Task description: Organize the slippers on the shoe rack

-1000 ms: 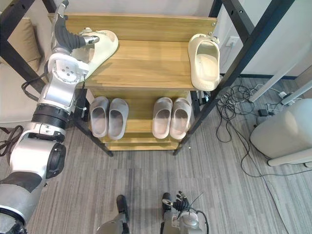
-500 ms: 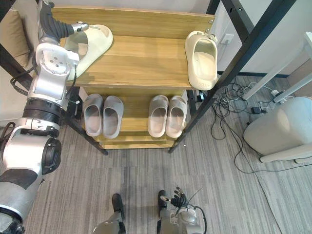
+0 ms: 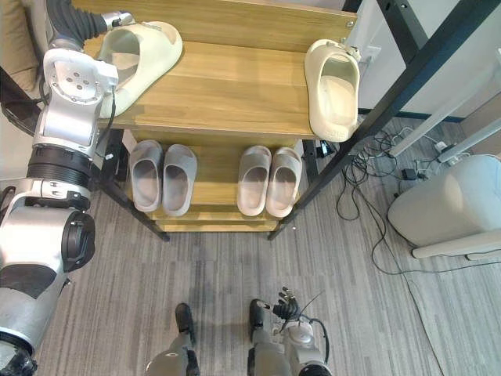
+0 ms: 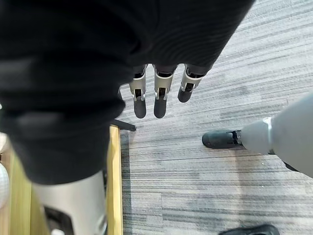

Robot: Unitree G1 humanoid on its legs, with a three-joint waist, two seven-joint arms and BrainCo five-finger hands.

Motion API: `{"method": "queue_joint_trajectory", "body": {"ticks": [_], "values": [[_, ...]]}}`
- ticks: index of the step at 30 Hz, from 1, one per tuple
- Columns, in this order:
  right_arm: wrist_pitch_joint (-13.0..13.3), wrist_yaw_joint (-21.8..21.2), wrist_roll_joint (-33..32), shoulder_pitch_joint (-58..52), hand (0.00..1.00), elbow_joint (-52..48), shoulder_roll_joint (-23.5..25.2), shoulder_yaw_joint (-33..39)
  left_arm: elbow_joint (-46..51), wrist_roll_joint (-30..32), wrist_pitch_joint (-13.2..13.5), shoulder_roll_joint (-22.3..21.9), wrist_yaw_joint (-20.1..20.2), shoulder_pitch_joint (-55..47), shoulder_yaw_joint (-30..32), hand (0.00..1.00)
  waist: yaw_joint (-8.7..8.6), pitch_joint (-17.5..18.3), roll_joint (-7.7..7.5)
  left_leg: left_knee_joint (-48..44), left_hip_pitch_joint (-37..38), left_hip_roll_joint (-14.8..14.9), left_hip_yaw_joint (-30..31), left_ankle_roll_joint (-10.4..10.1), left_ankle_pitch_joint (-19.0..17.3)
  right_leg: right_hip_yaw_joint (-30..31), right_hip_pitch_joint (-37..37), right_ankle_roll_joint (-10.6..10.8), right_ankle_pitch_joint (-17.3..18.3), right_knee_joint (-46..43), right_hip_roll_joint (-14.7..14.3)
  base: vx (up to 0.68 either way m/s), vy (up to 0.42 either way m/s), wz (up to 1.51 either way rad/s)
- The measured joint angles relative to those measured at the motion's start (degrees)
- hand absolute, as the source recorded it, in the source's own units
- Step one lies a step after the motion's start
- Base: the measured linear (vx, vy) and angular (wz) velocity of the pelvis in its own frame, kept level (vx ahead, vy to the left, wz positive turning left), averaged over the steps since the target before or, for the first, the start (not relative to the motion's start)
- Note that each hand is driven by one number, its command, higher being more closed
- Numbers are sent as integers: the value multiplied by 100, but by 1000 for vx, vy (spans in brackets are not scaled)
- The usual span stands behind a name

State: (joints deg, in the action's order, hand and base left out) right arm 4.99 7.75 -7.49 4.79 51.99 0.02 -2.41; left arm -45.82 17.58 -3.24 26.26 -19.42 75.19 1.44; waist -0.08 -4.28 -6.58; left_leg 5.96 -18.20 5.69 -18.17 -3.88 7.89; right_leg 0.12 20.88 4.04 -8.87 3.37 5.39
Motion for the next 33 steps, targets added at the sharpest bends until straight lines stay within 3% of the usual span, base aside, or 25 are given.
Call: {"method": "queue_joint_trajectory", "body": {"ticks": [18, 33], "values": [[7, 14, -158, 219, 0, -160, -18, 112, -256, -93, -16, -28, 116, 315, 204, 0, -42, -338, 28, 0, -94, 6, 130, 27, 19, -113, 23, -16, -10, -10, 1, 77, 39, 3], [7, 74, -167, 431, 0, -162, -130, 181, -273, -93, -4, 7, 192, 496, 618, 0, 20, -609, 145, 0, -132, 93, 136, 35, 41, -148, 117, -97, 4, -138, -79, 66, 25, 0]]}}
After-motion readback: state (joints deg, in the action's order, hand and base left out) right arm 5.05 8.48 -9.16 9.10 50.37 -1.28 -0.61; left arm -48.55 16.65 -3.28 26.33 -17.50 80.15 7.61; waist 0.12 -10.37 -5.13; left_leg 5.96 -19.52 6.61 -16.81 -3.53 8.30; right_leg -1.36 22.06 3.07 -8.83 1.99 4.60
